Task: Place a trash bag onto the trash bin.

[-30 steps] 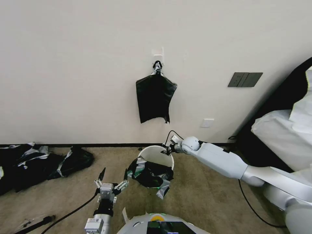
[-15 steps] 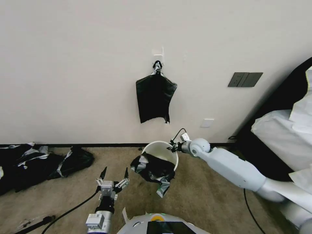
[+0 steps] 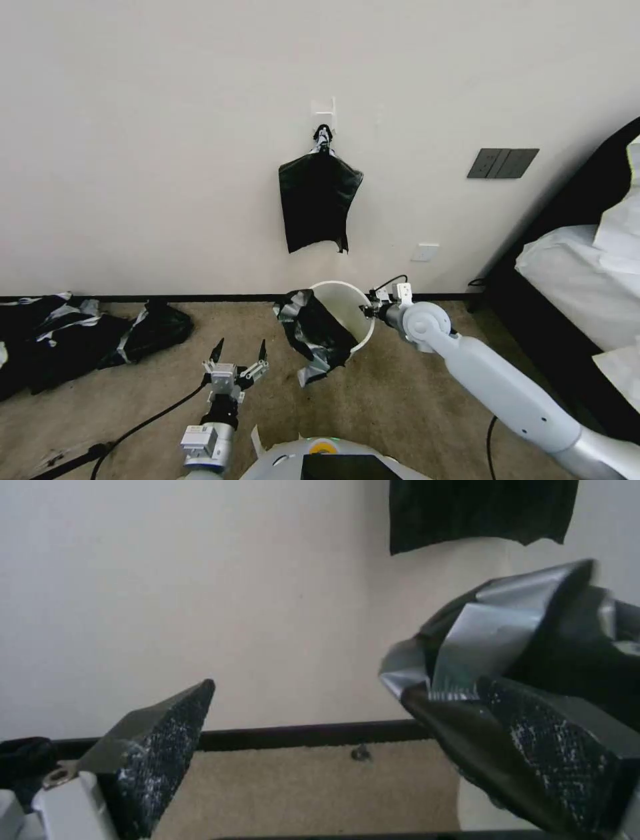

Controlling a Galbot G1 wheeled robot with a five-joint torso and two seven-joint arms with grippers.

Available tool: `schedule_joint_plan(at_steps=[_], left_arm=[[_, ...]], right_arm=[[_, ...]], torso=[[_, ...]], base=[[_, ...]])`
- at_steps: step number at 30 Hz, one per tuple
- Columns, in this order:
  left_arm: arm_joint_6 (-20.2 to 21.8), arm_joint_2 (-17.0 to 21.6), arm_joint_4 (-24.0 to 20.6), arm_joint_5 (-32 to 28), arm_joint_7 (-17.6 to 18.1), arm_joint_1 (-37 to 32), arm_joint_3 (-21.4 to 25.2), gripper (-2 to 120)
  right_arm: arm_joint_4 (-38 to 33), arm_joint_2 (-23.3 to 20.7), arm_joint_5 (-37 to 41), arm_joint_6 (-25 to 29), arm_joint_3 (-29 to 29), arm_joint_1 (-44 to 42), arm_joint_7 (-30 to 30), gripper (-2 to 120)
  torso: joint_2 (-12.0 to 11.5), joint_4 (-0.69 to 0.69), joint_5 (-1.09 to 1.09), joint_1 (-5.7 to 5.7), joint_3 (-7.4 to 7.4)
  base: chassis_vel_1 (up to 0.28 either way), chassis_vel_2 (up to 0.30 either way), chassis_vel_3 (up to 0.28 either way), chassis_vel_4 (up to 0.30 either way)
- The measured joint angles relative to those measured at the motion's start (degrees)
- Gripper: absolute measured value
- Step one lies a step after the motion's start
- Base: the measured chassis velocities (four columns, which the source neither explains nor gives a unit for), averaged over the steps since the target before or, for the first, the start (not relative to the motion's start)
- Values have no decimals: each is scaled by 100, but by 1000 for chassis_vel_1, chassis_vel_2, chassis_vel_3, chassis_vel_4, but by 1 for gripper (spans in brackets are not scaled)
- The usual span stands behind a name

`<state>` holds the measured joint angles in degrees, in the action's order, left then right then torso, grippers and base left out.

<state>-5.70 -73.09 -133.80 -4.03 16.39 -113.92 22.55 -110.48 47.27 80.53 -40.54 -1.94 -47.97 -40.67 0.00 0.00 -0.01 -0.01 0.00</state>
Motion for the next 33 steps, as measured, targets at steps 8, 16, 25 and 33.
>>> schedule_joint_plan(at_steps=[8, 16, 25, 33], left_arm=[[27, 64, -5, -62, 0, 30, 5, 100], [27, 73, -7, -68, 11, -26, 31, 100], [3, 62, -53, -71, 25, -114, 89, 100], [-4, 37, -117, -66, 30, -175, 105, 100]], right_arm=[[-446, 427, 271, 176, 257, -698, -1101, 2], [-560, 845, 36, 702, 300, -1094, -1483, 2], [-311, 1102, -502, 923, 276, -1333, -1328, 2], [-250, 1143, -814, 977, 214, -1430, -1148, 6]], torso=[[0, 0, 1, 0, 0], [0, 0, 1, 0, 0], [0, 0, 1, 0, 0], [0, -1, 1, 0, 0]], base=[[0, 0, 0, 0], [0, 0, 0, 0], [0, 0, 0, 0], [0, 0, 0, 0]])
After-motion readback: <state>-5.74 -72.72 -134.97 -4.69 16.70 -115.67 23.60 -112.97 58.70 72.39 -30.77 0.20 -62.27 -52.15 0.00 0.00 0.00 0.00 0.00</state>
